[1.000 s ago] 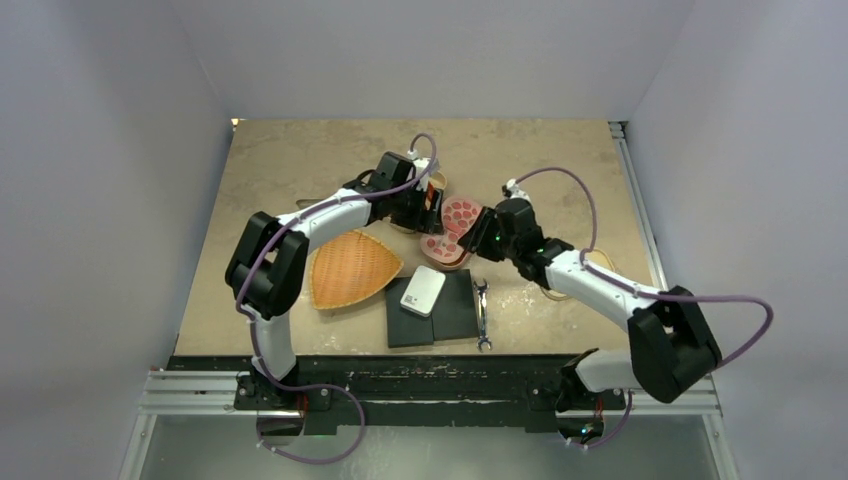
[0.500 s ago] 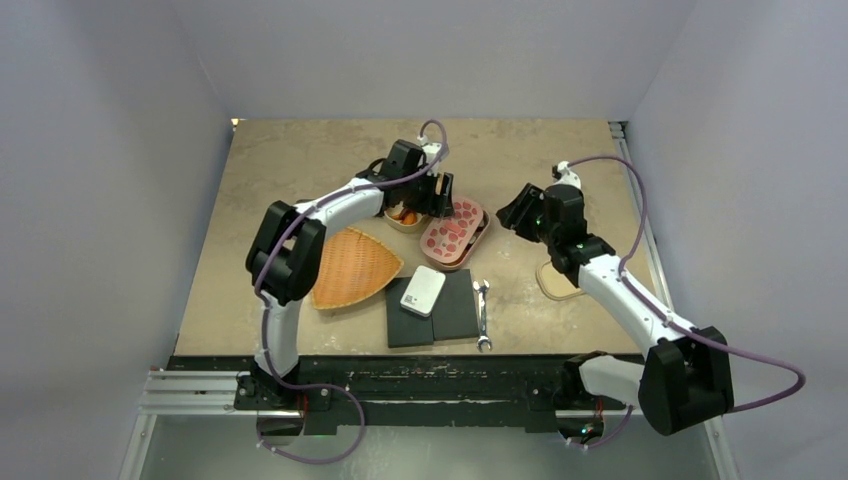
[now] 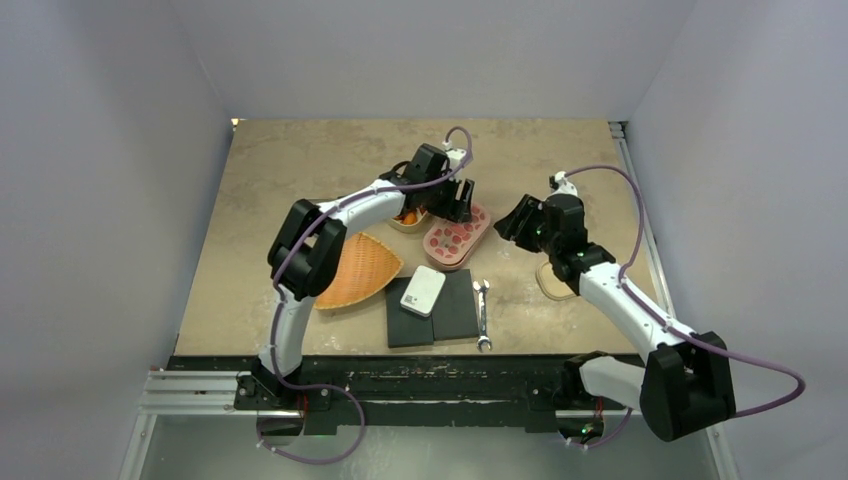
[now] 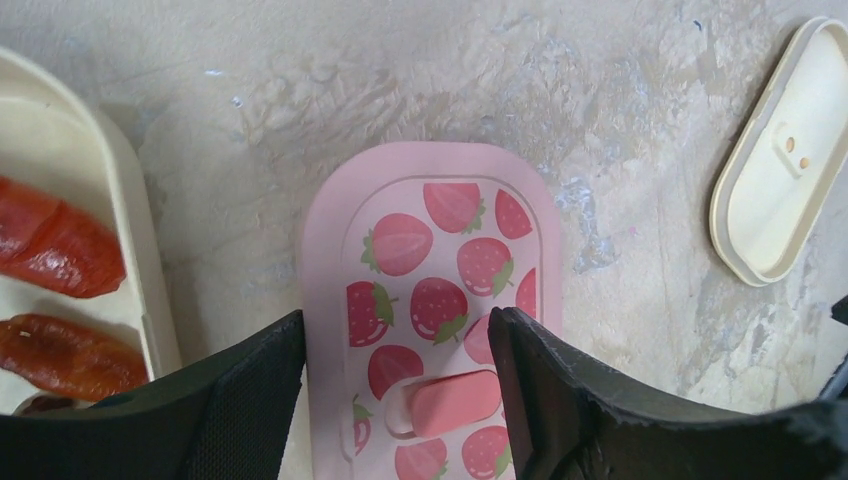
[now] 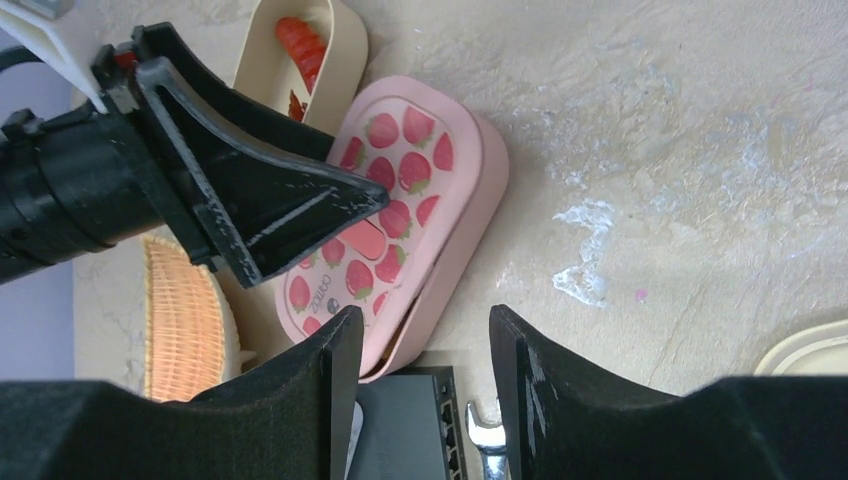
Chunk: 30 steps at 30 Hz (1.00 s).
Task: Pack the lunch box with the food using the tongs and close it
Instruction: Close the box lid on the packing box.
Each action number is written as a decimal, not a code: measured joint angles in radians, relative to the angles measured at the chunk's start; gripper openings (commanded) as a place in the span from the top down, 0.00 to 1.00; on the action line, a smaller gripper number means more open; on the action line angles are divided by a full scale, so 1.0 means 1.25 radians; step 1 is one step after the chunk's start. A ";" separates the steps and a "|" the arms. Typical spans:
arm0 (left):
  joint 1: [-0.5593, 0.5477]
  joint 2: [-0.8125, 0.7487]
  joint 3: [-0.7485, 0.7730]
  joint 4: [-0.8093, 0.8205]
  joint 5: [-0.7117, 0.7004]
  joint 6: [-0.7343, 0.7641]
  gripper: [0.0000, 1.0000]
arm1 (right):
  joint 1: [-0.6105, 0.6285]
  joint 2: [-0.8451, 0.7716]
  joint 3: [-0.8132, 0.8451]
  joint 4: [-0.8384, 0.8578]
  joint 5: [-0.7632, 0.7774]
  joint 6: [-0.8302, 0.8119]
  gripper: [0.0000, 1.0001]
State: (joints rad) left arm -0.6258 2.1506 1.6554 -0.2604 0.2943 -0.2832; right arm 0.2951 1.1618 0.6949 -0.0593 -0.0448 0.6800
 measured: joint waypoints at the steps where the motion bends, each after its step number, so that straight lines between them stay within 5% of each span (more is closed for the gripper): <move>1: -0.005 0.004 0.006 -0.002 -0.001 0.004 0.34 | 0.000 -0.004 0.000 0.000 0.000 0.000 0.47; 30: -0.026 -0.074 -0.044 -0.067 -0.053 0.004 0.29 | -0.001 0.070 -0.045 0.063 -0.012 -0.028 0.37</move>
State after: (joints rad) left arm -0.6586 2.0586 1.6001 -0.3439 0.2276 -0.2779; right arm 0.2935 1.2491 0.6384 0.0200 -0.0597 0.6453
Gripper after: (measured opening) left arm 0.713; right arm 0.624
